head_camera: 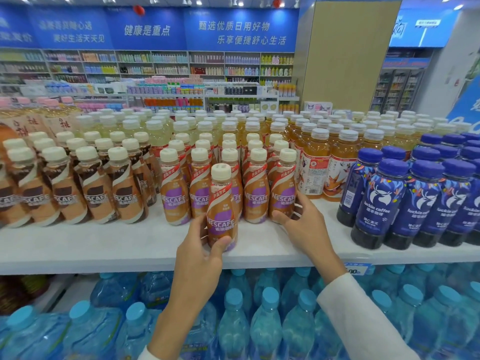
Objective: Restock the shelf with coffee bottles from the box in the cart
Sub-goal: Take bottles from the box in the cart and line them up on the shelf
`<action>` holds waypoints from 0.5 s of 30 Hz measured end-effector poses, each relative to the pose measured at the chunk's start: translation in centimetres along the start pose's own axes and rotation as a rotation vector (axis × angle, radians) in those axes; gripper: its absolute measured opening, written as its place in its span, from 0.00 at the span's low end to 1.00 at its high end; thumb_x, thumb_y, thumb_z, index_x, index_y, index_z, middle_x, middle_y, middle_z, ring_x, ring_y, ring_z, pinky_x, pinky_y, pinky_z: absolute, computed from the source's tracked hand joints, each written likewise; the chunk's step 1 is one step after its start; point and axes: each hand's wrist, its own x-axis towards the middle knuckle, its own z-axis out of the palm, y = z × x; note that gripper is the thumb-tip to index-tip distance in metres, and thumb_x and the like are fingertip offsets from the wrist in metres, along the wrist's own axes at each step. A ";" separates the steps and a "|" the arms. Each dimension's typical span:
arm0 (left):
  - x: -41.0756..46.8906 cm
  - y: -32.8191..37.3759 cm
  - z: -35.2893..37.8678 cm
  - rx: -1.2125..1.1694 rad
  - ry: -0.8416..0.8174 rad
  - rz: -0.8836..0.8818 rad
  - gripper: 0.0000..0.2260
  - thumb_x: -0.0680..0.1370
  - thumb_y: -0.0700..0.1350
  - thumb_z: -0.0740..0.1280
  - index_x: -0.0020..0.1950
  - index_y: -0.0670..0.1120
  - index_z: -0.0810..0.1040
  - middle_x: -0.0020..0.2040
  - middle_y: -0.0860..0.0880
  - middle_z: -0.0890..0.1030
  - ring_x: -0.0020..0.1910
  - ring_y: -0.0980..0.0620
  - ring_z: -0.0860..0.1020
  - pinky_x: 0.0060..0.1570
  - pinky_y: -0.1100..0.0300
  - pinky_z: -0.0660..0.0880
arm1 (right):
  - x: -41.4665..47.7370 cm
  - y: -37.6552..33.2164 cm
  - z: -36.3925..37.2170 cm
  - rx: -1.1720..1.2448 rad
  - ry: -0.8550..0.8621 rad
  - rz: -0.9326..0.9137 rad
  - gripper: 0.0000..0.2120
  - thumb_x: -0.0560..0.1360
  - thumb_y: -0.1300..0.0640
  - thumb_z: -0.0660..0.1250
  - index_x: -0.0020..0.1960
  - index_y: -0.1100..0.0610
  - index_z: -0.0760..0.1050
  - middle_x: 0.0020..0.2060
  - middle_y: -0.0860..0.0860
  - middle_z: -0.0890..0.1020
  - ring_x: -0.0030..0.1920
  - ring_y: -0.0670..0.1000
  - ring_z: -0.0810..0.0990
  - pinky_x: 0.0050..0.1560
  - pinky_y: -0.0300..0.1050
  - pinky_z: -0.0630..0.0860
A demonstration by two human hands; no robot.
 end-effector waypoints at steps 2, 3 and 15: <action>0.3 -0.6 -1.9 0.015 0.042 -0.012 0.22 0.78 0.45 0.72 0.69 0.57 0.69 0.58 0.63 0.78 0.58 0.62 0.78 0.53 0.72 0.71 | 0.0 0.0 0.1 -0.005 0.000 -0.008 0.38 0.74 0.52 0.75 0.79 0.47 0.61 0.70 0.46 0.75 0.63 0.46 0.76 0.61 0.42 0.73; 0.6 -0.9 -3.0 0.026 0.061 -0.020 0.22 0.78 0.44 0.72 0.70 0.56 0.70 0.58 0.62 0.79 0.58 0.62 0.78 0.54 0.70 0.72 | 0.0 0.0 0.1 -0.007 0.006 -0.009 0.37 0.74 0.52 0.75 0.78 0.47 0.62 0.70 0.47 0.75 0.64 0.47 0.76 0.61 0.44 0.73; 2.6 -2.9 -7.5 0.096 0.133 -0.082 0.25 0.79 0.43 0.71 0.74 0.52 0.68 0.62 0.55 0.80 0.60 0.54 0.79 0.58 0.61 0.72 | -0.4 -0.2 0.5 -0.034 0.025 -0.014 0.33 0.75 0.50 0.74 0.77 0.47 0.64 0.70 0.48 0.75 0.66 0.52 0.76 0.64 0.49 0.73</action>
